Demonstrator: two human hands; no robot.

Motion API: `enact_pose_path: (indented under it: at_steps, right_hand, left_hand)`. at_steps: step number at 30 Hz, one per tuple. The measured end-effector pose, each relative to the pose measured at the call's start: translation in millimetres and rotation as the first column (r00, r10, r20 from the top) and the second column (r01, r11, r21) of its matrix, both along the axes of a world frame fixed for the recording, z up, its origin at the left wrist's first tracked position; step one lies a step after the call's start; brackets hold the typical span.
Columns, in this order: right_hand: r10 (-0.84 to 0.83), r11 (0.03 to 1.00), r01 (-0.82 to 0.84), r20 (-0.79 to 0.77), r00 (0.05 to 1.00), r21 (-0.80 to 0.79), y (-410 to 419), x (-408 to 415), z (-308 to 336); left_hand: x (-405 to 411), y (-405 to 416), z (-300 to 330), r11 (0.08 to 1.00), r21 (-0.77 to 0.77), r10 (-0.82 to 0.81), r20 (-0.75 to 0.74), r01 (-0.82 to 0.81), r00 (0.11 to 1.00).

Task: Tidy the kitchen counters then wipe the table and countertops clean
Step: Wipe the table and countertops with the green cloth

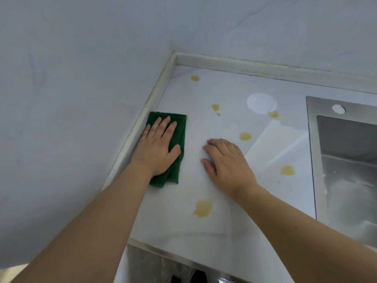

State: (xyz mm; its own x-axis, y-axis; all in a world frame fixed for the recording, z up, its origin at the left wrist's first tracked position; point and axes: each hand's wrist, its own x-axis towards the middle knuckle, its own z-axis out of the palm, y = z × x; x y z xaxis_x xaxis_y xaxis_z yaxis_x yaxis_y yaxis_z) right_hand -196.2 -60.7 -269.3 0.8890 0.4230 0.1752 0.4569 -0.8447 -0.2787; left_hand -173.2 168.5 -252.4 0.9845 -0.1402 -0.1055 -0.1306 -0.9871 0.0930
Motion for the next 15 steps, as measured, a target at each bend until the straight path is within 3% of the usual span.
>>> enact_pose_path:
  at_steps: [7,15]
  right_hand:
    - [0.003,1.0,-0.003,0.006,1.0,0.001,0.6,1.9,-1.4]
    - [-0.016,1.0,0.016,-0.026,1.0,0.008,-0.9,1.1,1.1]
  left_hand:
    - [50.1,-1.8,3.8,0.999,0.002,-0.049,0.0,0.049,0.999]
    - [26.1,-2.8,0.5,0.998,0.012,-0.056,-0.008,0.056,0.998]
